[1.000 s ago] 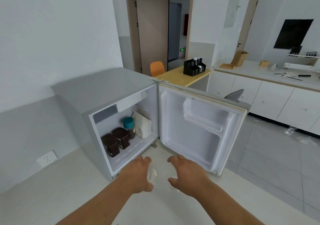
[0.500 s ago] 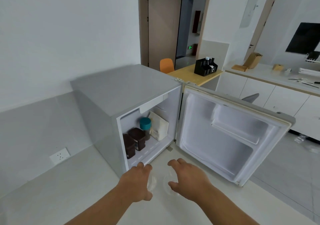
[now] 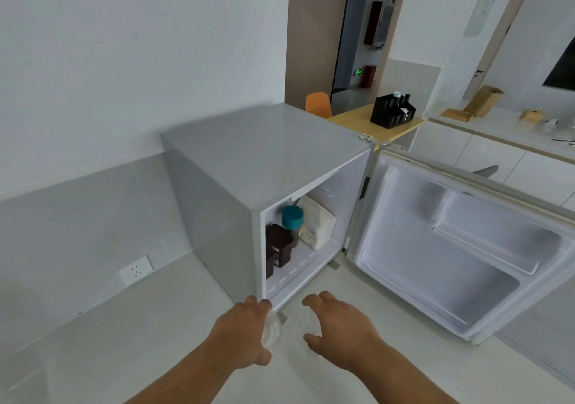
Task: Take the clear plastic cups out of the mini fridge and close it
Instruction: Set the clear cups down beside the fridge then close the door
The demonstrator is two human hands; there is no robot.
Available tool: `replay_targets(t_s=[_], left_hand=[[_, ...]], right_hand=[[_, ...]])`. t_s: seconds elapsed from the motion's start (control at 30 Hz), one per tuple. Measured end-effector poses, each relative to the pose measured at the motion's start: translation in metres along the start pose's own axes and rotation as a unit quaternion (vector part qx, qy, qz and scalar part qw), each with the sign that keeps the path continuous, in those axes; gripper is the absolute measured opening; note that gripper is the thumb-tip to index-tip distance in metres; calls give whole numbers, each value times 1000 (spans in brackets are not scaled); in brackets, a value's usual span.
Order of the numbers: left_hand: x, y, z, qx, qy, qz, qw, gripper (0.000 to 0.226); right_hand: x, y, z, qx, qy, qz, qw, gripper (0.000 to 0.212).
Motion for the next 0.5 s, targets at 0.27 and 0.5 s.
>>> replay_targets(t_s=[0.27,0.5], left_hand=[[1,0,-40,-9,22,-4,1000,88],[10,-14,-93,-11,39,-27,999,88]], right_hand=[[23,-20,-29,-5,20,-19,1000,62],[56,-56,-69,-3,29,-33,999,60]])
Point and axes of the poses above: each hand's wrist, its own x-axis towards the middle knuckle, its own y-axis out of the back of the hand, z = x × y, the point moved 3 cm from there along x, towards the middle knuckle, and after that the axes turned 12 degrees about -x, right-handed, at the moved point
